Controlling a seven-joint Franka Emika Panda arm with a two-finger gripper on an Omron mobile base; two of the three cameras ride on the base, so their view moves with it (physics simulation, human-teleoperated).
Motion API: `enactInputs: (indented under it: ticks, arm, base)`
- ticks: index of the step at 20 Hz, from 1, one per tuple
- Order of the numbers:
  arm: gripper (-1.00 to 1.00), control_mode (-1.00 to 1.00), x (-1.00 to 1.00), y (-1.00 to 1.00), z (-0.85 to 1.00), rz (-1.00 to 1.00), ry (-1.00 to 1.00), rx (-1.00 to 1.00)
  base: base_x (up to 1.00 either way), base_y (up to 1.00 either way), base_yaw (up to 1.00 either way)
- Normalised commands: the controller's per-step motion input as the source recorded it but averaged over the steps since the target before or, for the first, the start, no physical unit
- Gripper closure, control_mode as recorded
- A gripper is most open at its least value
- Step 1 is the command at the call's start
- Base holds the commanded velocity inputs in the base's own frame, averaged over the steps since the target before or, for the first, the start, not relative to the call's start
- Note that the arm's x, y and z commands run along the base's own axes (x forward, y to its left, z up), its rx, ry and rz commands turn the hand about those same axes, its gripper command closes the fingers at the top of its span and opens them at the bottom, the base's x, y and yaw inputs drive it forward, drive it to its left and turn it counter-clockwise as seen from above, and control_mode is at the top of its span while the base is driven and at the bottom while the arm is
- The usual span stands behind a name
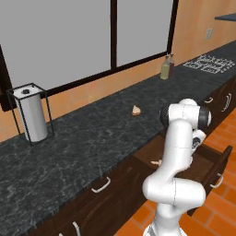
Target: Pick the rolling pin from the drawer and place it on the counter.
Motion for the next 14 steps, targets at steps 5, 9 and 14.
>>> enactInputs:
  ticks: [5, 9, 14]
  arm:
    - [1.00, -1.00, -0.29, 0.38, -0.67, -0.01, 0.04, -0.20]
    - [1.00, -1.00, -0.70, -0.01, 0.34, -0.11, -0.05, -0.02]
    - [1.00, -1.00, -0.70, -0.05, 1.00, -0.04, -0.11, 0.00]
  base:
    - [0.00, 0.00, 0.00]
    - [0.00, 0.00, 0.00]
    - [0.00, 0.00, 0.00]
